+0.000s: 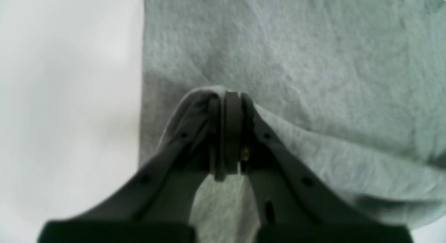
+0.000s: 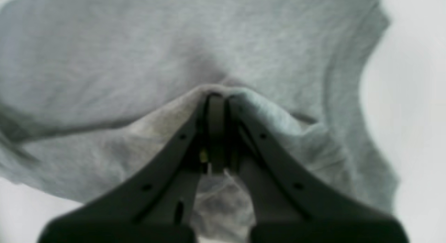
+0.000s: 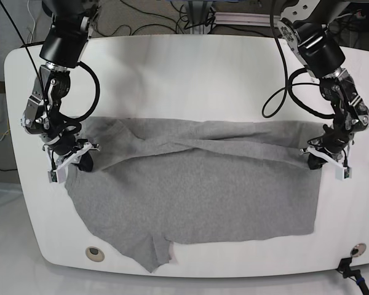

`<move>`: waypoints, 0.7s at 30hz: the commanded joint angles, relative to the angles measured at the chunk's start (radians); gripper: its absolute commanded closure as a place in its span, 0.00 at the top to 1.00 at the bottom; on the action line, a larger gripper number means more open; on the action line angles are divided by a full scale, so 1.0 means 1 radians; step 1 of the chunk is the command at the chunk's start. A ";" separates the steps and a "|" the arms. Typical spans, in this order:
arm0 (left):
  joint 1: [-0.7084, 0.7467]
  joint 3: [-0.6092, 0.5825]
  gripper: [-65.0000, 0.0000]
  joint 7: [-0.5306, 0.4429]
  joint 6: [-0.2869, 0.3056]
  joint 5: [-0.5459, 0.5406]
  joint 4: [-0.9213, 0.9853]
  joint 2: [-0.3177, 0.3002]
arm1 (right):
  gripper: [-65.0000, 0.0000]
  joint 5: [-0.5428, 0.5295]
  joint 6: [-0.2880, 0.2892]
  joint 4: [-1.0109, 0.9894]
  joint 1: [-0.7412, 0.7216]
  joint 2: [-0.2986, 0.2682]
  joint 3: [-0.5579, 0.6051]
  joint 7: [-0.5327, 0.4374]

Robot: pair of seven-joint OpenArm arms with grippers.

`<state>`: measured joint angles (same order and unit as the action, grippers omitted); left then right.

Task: Fold the T-shirt properly
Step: 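Carry the held edge over the shirt toward the hem with both grippers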

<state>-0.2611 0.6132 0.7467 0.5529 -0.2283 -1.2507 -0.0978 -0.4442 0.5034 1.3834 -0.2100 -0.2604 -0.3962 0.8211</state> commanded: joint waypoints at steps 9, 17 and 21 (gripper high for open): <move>-0.048 -0.002 0.00 -0.063 0.003 0.000 -0.017 -0.035 | 0.00 0.104 0.008 -0.083 -0.036 0.002 0.035 -0.165; -0.048 -0.022 0.00 -0.112 0.003 0.002 0.058 -0.050 | 0.00 0.115 0.001 -0.135 -0.044 -0.003 0.036 -0.193; -0.048 -0.036 0.03 -0.118 0.003 0.002 0.078 -0.066 | 0.15 0.215 0.005 -0.138 -0.059 0.003 0.036 -0.208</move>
<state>-0.2852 0.5777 0.6563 0.5537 -0.2096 -1.1561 -0.1406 -0.2390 0.5014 1.2293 -0.2420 -0.2440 -0.3565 0.6518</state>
